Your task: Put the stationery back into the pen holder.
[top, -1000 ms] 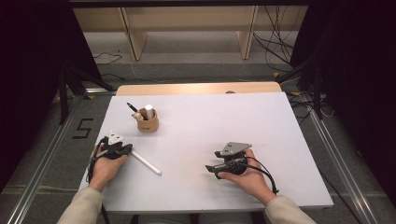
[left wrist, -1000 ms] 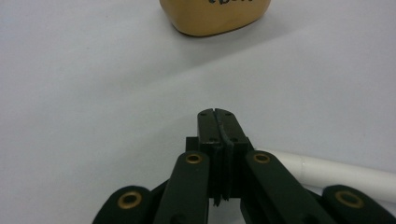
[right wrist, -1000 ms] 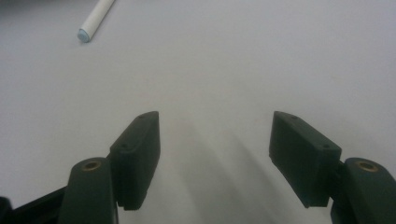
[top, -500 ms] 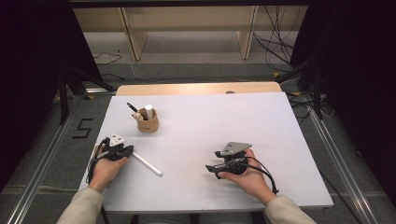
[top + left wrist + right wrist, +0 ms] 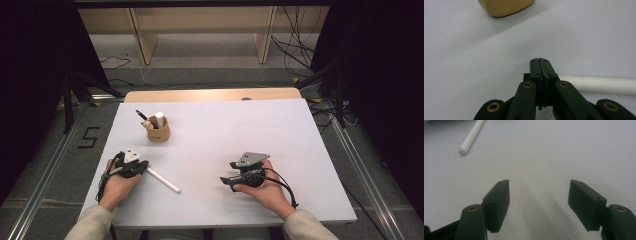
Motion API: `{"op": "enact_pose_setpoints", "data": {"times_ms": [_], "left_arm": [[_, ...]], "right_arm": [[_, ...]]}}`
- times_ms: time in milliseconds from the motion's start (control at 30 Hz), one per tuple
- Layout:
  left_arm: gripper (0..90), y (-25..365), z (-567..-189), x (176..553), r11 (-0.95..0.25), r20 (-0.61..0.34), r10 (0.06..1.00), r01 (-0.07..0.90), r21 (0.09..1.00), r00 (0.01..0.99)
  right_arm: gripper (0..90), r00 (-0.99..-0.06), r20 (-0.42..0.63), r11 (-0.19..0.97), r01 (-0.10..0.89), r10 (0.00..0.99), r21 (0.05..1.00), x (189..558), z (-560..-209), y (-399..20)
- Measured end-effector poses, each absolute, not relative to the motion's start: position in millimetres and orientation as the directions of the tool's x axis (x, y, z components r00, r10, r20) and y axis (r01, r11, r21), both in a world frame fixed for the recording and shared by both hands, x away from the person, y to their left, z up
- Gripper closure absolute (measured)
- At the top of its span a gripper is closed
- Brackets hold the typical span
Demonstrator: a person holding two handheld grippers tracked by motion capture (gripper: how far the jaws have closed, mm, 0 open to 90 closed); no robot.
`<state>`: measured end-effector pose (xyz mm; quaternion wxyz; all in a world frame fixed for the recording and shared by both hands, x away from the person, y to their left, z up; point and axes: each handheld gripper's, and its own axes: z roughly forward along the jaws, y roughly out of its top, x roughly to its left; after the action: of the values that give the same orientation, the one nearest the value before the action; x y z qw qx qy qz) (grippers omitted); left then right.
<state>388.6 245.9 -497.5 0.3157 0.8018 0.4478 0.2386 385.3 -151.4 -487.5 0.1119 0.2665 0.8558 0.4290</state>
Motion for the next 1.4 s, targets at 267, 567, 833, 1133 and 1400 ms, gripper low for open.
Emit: {"op": "enact_pose_setpoints", "data": {"times_ms": [267, 567, 833, 1133, 1400], "left_arm": [[83.8, 245.0, -497.1, 386.1, -0.381, 0.092, 0.876, 0.562, 0.735, 0.473], [75.2, 246.8, -487.5, 387.1, -0.346, 0.134, 0.906, 0.521, 0.780, 0.402], [72.8, 249.4, -487.3, 388.2, -0.333, 0.132, 0.914, 0.527, 0.782, 0.383], [67.1, 250.0, -488.5, 389.0, -0.316, 0.114, 0.921, 0.542, 0.779, 0.373], [63.2, 248.7, -488.4, 389.3, -0.304, 0.099, 0.923, 0.548, 0.779, 0.371]], "right_arm": [[34.6, -0.833, 0.036, 0.488, 0.358, 0.552, 0.796, 384.3, -488.4, -148.4], [35.5, -0.852, 0.053, 0.486, 0.347, 0.522, 0.802, 379.1, -489.3, -130.9], [37.0, -0.877, 0.073, 0.486, 0.330, 0.474, 0.809, 372.7, -489.7, -101.7], [38.5, -0.899, 0.090, 0.492, 0.316, 0.429, 0.811, 368.8, -491.8, -66.3], [39.8, -0.905, 0.095, 0.508, 0.316, 0.414, 0.801, 371.1, -491.5, -39.0]]}}
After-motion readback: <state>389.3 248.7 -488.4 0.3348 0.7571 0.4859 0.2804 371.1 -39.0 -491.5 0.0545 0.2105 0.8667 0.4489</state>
